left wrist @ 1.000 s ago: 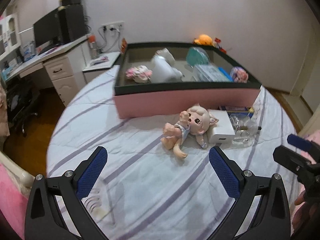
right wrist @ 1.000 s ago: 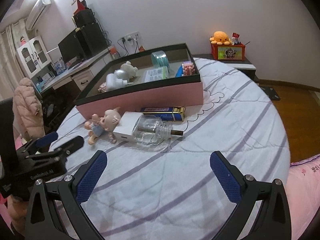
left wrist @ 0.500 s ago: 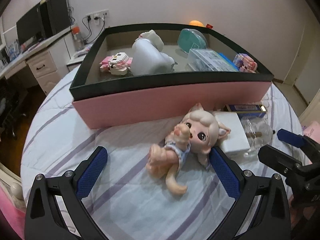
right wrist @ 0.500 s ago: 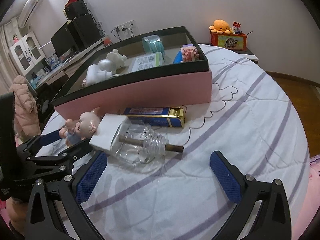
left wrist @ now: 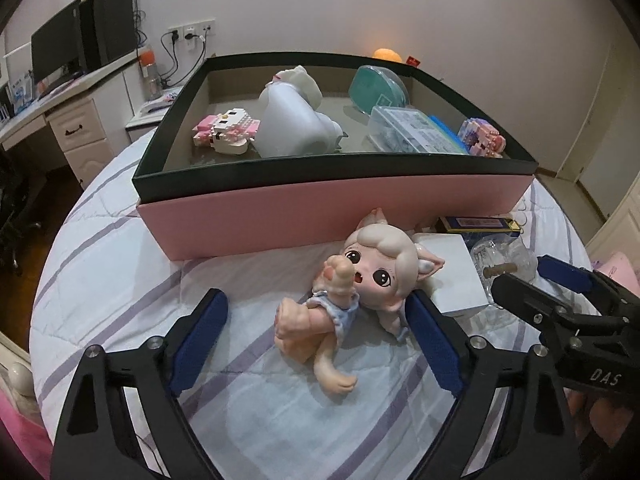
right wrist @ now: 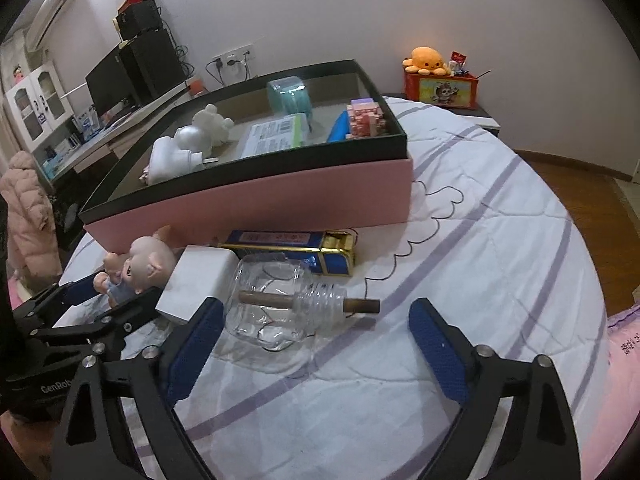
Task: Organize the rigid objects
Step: 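Grasp the doll figure with the left gripper while the right grasps the glass bottle, then carry the doll and glass bottle into the tray while both grippers release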
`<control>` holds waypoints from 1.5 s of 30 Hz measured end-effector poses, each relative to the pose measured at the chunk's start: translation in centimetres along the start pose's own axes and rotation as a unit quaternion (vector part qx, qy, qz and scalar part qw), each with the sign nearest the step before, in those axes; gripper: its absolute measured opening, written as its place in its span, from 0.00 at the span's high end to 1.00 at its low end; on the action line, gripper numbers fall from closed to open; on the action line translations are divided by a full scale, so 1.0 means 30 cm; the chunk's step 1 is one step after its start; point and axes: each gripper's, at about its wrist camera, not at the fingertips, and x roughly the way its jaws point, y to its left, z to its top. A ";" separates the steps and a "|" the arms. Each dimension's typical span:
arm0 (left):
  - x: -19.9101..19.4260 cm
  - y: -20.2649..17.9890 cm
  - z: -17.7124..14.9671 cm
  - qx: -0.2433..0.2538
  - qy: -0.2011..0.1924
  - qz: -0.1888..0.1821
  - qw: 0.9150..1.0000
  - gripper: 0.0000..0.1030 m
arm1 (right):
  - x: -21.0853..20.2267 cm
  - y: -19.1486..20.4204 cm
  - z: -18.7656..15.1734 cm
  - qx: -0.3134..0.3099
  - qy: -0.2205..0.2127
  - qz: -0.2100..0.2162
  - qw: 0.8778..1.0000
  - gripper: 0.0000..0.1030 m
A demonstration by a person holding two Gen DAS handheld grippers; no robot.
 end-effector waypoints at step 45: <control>-0.172 0.116 -0.068 -0.075 -0.049 -0.021 0.996 0.51 | -0.171 0.078 -0.019 -0.040 -0.038 0.048 0.997 0.29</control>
